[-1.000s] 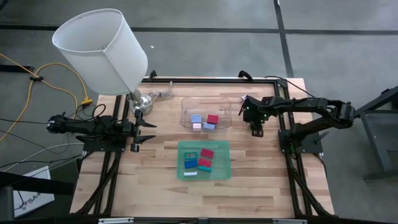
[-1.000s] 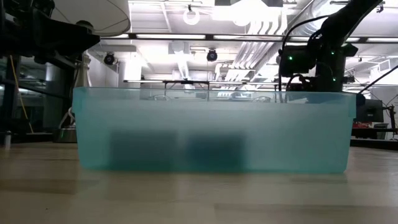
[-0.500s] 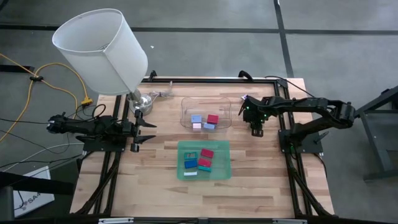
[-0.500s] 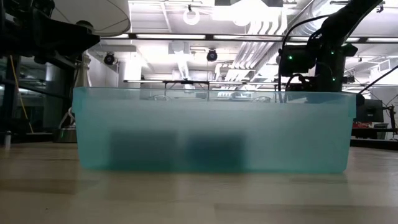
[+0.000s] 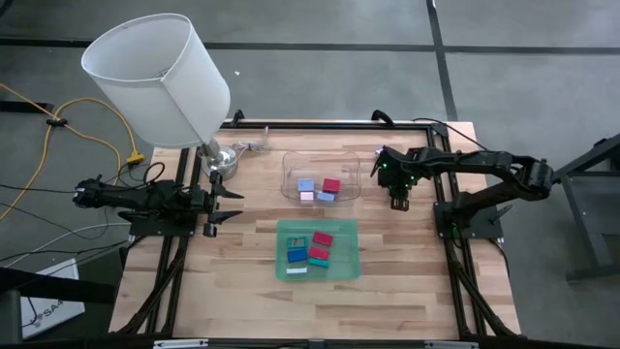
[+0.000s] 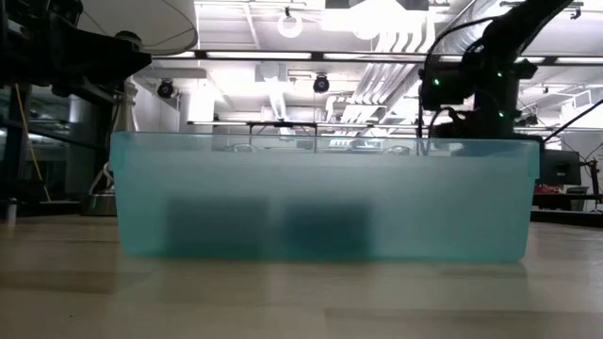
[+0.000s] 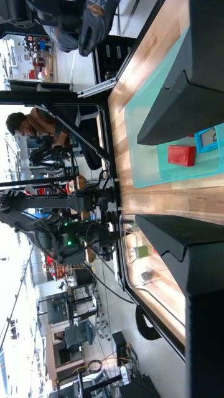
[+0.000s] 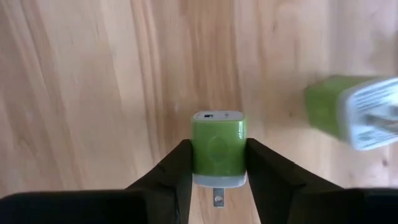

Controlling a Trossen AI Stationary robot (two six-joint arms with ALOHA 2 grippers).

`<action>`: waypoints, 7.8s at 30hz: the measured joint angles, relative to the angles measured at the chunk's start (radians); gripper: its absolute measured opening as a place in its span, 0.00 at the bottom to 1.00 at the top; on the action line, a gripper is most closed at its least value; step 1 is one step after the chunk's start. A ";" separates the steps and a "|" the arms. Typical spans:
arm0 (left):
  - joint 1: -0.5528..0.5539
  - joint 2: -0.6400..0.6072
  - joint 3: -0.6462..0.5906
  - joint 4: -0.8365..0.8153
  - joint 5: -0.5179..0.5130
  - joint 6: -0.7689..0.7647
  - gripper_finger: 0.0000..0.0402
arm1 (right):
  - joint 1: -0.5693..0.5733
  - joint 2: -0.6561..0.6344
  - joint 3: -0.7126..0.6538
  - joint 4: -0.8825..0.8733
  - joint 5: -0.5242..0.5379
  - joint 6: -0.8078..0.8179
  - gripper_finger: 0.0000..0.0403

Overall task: Pick & Place Office items
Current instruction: Put the bottom green charger adapter into transparent bin, then put the green charger adapter into transparent bin

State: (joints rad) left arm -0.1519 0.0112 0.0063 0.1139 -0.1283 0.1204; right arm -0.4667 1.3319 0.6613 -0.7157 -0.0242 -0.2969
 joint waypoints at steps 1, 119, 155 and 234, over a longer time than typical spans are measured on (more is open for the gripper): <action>0.000 0.000 0.000 0.000 0.000 0.000 0.46 | 0.002 0.000 0.015 -0.015 0.000 0.009 0.29; 0.000 0.000 0.000 0.000 0.000 0.000 0.46 | 0.098 0.771 1.002 -0.096 -0.061 -0.025 0.31; 0.000 0.000 0.000 0.000 0.000 0.000 0.46 | 0.098 0.769 1.003 -0.108 -0.061 -0.041 0.31; 0.000 0.000 0.000 0.000 0.000 0.000 0.46 | 0.056 0.095 0.432 -0.314 0.049 0.109 0.51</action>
State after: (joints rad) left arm -0.1519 0.0111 0.0064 0.1141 -0.1283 0.1204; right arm -0.4103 1.4269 1.0937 -1.0295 0.0252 -0.1883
